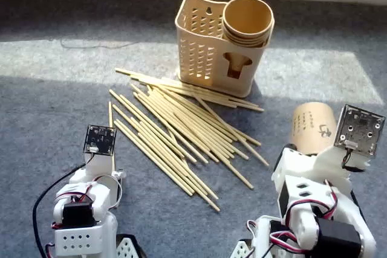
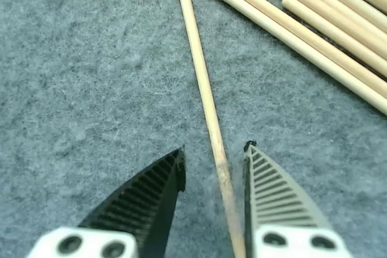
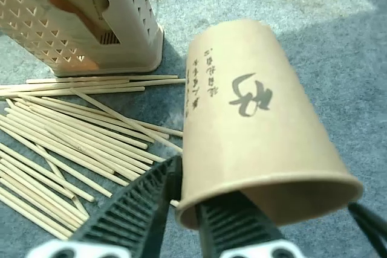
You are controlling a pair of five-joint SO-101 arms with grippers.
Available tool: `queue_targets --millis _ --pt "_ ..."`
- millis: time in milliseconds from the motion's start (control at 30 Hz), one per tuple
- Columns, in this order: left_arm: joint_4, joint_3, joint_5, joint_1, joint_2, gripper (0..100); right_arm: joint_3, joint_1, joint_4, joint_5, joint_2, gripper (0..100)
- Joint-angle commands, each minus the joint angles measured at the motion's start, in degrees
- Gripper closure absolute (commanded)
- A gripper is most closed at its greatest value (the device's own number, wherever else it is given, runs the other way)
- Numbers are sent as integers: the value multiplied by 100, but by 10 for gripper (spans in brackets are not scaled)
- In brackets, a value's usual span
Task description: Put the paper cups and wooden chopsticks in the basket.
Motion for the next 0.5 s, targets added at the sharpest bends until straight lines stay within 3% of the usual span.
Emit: queue_targets --millis 0,467 --pt "44 110 35 -57 -22 839 -312 22 127 229 66 994" --pt "44 110 35 -57 -22 839 -1015 -189 154 255 75 995"
